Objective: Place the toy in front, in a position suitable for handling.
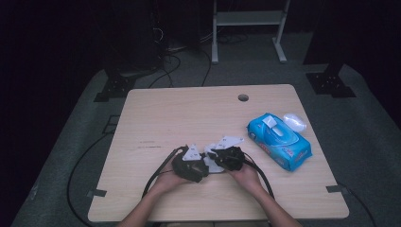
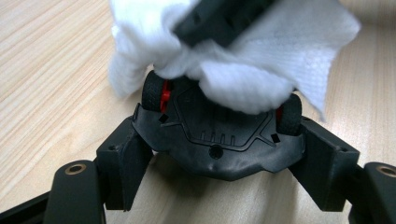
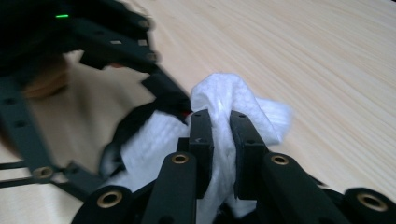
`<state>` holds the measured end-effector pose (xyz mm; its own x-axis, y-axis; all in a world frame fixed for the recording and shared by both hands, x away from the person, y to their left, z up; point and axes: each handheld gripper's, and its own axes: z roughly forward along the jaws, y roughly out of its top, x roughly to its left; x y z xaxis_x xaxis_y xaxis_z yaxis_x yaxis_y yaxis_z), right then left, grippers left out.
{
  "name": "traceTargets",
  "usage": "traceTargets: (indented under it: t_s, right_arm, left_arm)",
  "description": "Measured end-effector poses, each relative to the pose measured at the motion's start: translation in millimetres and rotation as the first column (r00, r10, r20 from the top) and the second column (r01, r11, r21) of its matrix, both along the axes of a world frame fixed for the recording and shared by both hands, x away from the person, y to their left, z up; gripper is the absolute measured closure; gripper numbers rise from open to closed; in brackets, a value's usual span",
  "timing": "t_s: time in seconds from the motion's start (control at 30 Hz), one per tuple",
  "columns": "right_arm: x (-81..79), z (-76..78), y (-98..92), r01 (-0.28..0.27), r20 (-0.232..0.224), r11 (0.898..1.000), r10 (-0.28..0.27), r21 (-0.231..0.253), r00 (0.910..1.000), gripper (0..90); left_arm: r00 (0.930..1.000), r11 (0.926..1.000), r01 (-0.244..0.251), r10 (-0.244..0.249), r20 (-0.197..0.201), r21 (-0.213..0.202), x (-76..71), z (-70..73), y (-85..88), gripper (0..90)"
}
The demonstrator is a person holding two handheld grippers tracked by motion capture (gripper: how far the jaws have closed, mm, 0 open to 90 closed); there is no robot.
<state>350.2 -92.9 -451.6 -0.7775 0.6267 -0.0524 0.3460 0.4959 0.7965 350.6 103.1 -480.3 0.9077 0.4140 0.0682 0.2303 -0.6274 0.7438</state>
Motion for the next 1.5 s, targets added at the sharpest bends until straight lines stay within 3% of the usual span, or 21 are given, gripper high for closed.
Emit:
traceTargets:
  t_s: [0.07, 0.13, 0.2, 0.27, 0.37, 0.47, 0.6, 0.73, 0.83, 0.87, 0.93, 1.13, 1.27, 1.4, 1.5]
  right_arm:
    - [6.3, 0.6, -8.8, 0.059, 0.007, 0.998, -0.059, 0.002, 0.9983, 80.1]
    - [10.9, 0.5, -19.1, 0.103, -0.023, 0.994, -0.102, 0.034, 0.9945, 80.2]
    - [11.6, -0.5, -22.0, 0.105, -0.036, 0.993, -0.103, 0.056, 0.994, 80.2]
    - [6.8, -1.7, -13.8, 0.053, -0.032, 0.997, -0.051, 0.062, 0.9982, 80.1]
    - [2.6, -1.4, -0.1, 0.017, 0.01, 1.0, -0.017, 0.017, 0.9998, 79.9]
    - [8.4, 0.2, -7.4, 0.048, -0.004, 0.999, -0.048, 0.018, 0.9988, 79.9]
    - [12.9, 0.0, -40.9, 0.139, -0.04, 0.989, -0.137, 0.057, 0.9898, 79.9]
    - [8.6, 0.7, -42.0, 0.159, -0.02, 0.987, -0.158, 0.034, 0.9872, 80.0]
    - [5.1, 0.1, -36.2, 0.102, -0.043, 0.994, -0.1, 0.051, 0.9941, 80.0]
    - [3.6, -0.5, -33.0, 0.083, -0.045, 0.995, -0.081, 0.05, 0.9957, 79.9]
    - [2.7, -1.3, -29.6, 0.074, -0.031, 0.997, -0.072, 0.035, 0.9969, 80.0]
    - [4.1, -3.2, -31.4, 0.047, -0.028, 0.998, -0.045, 0.045, 0.9986, 80.0]
    - [2.5, -3.9, -28.3, 0.017, 0.001, 1.0, -0.017, 0.025, 0.9999, 80.1]
    - [1.1, -4.3, -25.5, -0.029, -0.009, 0.999, 0.03, 0.034, 0.9995, 80.3]
    - [0.3, -3.3, -22.4, -0.038, -0.016, 0.999, 0.039, 0.028, 0.9991, 80.2]
  left_arm:
    - [1.0, 1.0, 0.001, -0.001, 0.002, 0.003, 0.0, 0.2, 0.1, 25.8]
    - [1.0, 1.0, 0.002, -0.002, 0.001, -0.002, 0.1, -0.1, -0.6, 25.8]
    - [1.0, 1.0, 0.008, -0.008, 0.005, 0.001, 0.5, 0.0, -1.4, 25.8]
    - [0.9999, 0.9999, 0.011, -0.011, 0.006, 0.003, 0.7, 0.1, -1.7, 25.8]
    - [1.0, 1.0, 0.004, -0.004, 0.0, 0.0, 0.4, 0.2, -0.3, 25.8]
    - [1.0, 1.0, 0.006, -0.006, 0.001, 0.005, 1.2, 0.5, 2.4, 25.8]
    - [0.9999, 0.9999, 0.011, -0.011, 0.005, 0.008, 1.6, 0.6, 2.6, 25.9]
    - [1.0, 1.0, -0.003, 0.003, 0.004, 0.008, 2.7, 0.9, 4.8, 26.9]
    - [0.999, 0.9995, -0.027, 0.027, 0.035, -0.016, 3.5, 0.7, 12.9, 45.0]
    - [0.9994, 0.9985, -0.034, 0.034, 0.009, -0.044, 5.4, 1.0, 14.8, 44.2]
    - [0.9996, 0.998, -0.027, 0.027, -0.004, -0.057, 6.8, 2.4, 14.5, 39.0]
    - [0.9997, 0.9997, -0.023, 0.023, 0.0, -0.013, 7.9, -0.1, 1.5, 19.9]
    - [0.9988, 0.9984, -0.049, 0.049, -0.003, -0.028, 11.4, 0.1, 0.0, 15.8]
    - [0.9983, 0.9968, -0.058, 0.058, 0.002, -0.055, 11.7, 3.1, 1.4, 13.5]
    - [0.9985, 0.9979, -0.052, 0.052, 0.015, -0.038, 10.6, 3.5, 0.7, 13.6]
